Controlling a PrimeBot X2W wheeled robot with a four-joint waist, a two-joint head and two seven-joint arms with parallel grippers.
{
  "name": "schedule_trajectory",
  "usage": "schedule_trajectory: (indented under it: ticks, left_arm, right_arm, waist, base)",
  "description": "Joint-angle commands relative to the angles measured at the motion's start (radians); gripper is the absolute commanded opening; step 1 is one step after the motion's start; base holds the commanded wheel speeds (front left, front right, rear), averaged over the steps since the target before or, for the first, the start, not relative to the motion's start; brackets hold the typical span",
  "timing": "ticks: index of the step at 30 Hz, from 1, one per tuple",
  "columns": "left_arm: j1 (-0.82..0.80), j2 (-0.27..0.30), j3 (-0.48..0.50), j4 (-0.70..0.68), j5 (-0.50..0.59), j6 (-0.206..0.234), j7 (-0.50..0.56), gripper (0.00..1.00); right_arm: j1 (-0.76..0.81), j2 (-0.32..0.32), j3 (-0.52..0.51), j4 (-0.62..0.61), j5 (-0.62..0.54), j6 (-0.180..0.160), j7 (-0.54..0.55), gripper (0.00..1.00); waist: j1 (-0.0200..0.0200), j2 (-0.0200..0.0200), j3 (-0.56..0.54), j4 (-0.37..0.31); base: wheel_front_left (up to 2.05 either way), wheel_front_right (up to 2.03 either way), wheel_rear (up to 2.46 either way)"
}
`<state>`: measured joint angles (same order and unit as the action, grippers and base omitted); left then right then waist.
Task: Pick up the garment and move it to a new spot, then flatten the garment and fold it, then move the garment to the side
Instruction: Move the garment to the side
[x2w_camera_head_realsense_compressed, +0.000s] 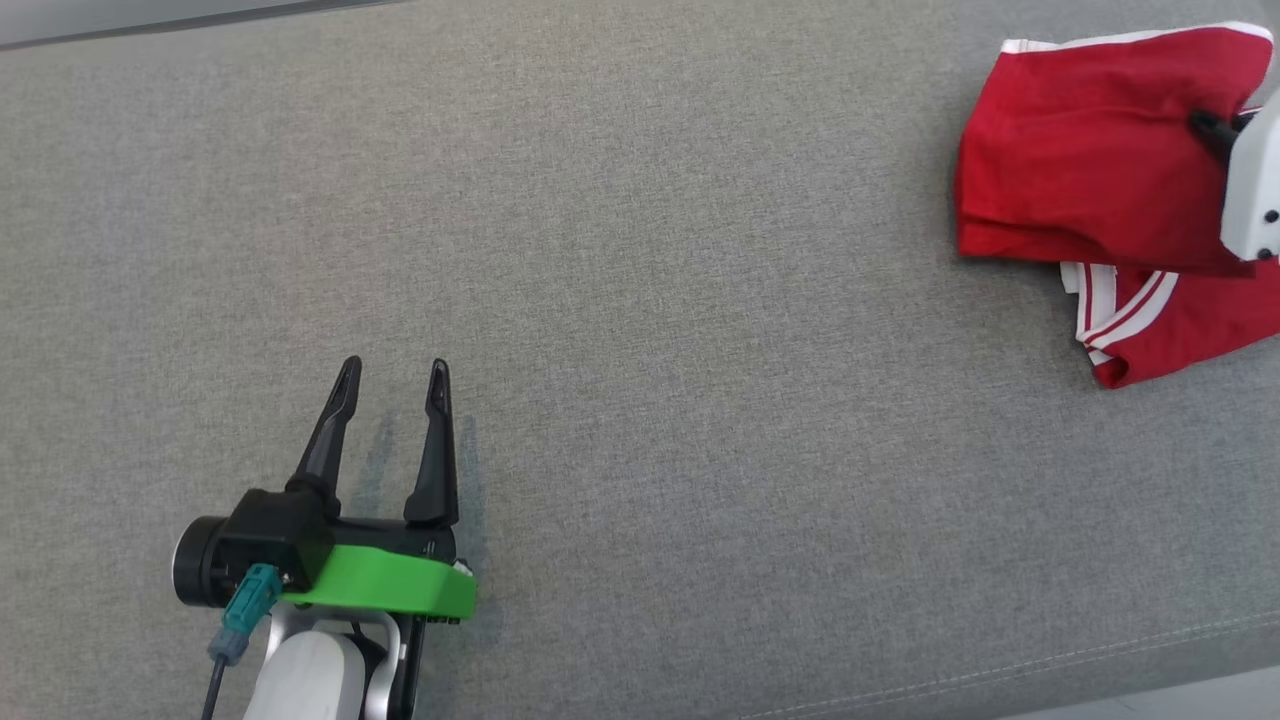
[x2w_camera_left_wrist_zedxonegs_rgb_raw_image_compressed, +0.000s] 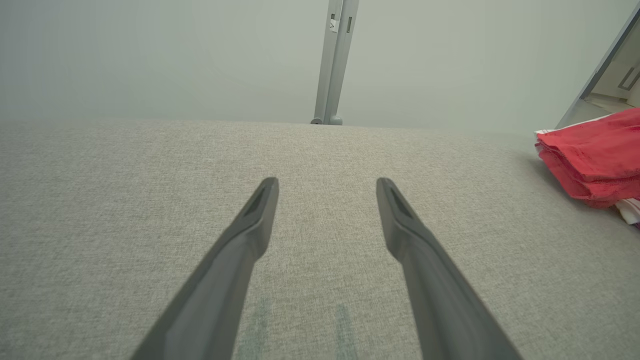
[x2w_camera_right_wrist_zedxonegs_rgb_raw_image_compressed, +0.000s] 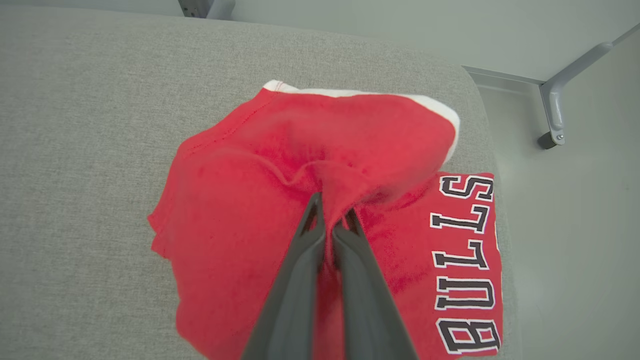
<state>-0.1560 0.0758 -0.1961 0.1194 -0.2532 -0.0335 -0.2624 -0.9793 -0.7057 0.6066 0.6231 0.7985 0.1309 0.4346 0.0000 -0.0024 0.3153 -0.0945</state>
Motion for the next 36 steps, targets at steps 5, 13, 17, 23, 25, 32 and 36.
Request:
schedule_trajectory:
  ticks: [5, 13, 17, 23, 25, 32, 36]
  left_arm:
    - [-0.024, 0.011, -0.007, -0.013, 0.006, 0.006, 0.003, 1.0]
    - [-0.043, 0.025, -0.017, -0.031, 0.008, 0.002, 0.014, 1.0]
    - [-0.049, 0.03, -0.022, -0.037, 0.01, 0.006, 0.021, 1.0]
    - [-0.05, 0.036, -0.026, -0.041, 0.011, 0.011, 0.026, 1.0]
    - [-0.047, 0.038, -0.027, -0.042, 0.011, 0.015, 0.027, 1.0]
    - [-0.031, 0.046, -0.035, -0.045, 0.008, 0.019, 0.033, 1.0]
    - [-0.027, 0.05, -0.04, -0.047, 0.005, 0.021, 0.038, 1.0]
  right_arm:
    - [0.027, -0.085, 0.022, -0.023, 0.029, -0.001, 0.018, 0.0]
    - [0.036, -0.132, 0.044, 0.031, 0.001, -0.001, -0.039, 0.0]
    - [0.038, -0.135, 0.053, 0.084, -0.03, -0.001, -0.083, 0.0]
    - [0.042, -0.114, 0.059, 0.16, -0.057, -0.001, -0.144, 0.0]
    - [0.043, -0.105, 0.062, 0.18, -0.061, -0.001, -0.161, 0.0]
    - [0.034, -0.081, 0.084, 0.246, -0.106, -0.001, -0.247, 1.0]
    - [0.049, -0.071, 0.097, 0.272, -0.105, -0.001, -0.272, 1.0]
  waist:
    - [0.0, 0.0024, 0.012, -0.007]
    - [0.0, 0.0024, 0.044, -0.003]
    - [0.0, 0.0024, 0.058, 0.006]
    - [0.0, 0.0024, 0.066, 0.014]
    - [0.0, 0.0024, 0.065, 0.012]
    - [0.0, 0.0024, 0.049, -0.013]
    - [0.0, 0.0024, 0.043, -0.026]
  base:
    - [0.0, 0.0, 0.0]
    - [0.0, 0.0, 0.0]
    - [0.0, 0.0, 0.0]
    - [0.0, 0.0, 0.0]
    - [0.0, 0.0, 0.0]
    - [0.0, 0.0, 0.0]
    - [0.0, 0.0, 0.0]
